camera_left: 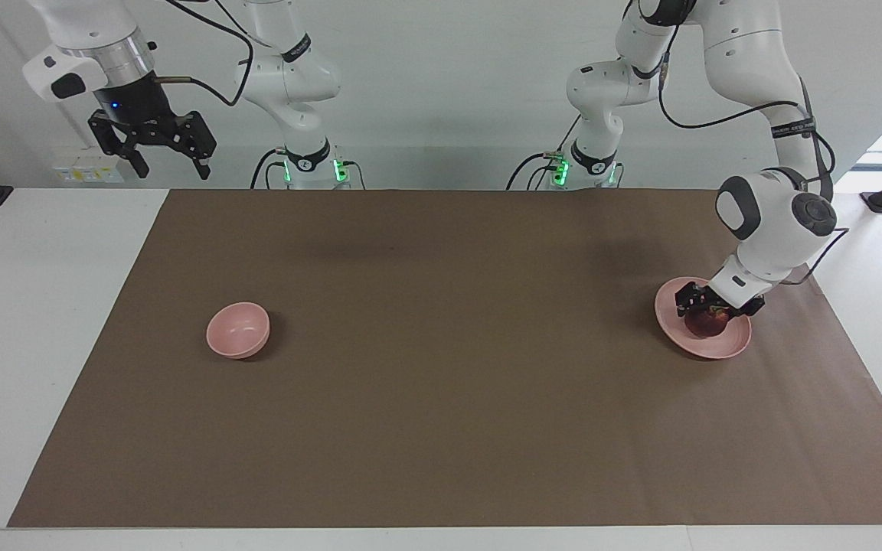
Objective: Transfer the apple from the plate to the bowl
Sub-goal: 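Lower the left gripper onto the red apple on the plate and grasp it, then lift the apple with the left gripper while the right gripper reaches toward it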
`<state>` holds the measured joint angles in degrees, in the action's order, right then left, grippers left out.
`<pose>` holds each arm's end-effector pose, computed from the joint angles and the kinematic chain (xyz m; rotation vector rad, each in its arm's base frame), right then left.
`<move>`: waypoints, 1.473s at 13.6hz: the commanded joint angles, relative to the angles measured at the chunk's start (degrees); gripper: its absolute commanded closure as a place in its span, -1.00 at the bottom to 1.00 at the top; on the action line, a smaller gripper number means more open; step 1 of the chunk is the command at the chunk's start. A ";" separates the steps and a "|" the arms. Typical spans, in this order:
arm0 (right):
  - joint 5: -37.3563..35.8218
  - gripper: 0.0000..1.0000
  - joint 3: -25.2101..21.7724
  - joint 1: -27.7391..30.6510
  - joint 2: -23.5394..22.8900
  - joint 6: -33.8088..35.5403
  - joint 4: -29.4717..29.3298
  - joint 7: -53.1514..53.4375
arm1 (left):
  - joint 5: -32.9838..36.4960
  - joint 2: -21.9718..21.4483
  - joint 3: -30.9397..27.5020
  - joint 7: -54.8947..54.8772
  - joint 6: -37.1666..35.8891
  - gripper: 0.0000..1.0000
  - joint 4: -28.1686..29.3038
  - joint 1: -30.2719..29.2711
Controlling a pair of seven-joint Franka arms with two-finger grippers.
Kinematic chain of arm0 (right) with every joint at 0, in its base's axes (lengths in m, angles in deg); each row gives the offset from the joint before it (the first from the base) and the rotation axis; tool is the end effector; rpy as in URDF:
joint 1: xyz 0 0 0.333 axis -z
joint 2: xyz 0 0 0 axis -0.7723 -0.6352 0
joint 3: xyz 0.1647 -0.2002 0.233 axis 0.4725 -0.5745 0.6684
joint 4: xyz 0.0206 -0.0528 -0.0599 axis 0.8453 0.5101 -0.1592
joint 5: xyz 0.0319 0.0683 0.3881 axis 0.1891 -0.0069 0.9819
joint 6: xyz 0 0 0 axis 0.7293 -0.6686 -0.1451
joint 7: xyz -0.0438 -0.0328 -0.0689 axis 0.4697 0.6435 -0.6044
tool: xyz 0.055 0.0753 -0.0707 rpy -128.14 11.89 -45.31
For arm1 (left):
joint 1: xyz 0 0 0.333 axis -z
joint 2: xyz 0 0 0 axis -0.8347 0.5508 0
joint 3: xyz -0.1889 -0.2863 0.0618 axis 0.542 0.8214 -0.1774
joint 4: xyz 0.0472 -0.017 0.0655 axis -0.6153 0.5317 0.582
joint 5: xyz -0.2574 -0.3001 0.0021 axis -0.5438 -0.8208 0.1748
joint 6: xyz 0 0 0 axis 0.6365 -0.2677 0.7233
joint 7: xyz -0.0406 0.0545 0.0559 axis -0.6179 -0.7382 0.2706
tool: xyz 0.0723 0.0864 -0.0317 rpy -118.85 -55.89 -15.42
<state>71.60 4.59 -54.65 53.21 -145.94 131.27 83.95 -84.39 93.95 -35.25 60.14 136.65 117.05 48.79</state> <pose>0.5187 -0.0395 0.6911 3.1334 -0.0596 0.0492 0.5891 0.0699 0.3380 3.0974 -0.3222 -0.0681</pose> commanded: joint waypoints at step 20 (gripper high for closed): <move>15.16 -1.00 2.22 -1.71 0.65 -1.15 3.77 -5.20 | -11.67 0.08 0.49 22.91 -31.29 1.00 -17.64 5.06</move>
<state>83.13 6.74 -56.94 53.45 -145.15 132.34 80.71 -93.35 94.29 -33.99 77.82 108.68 100.24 52.49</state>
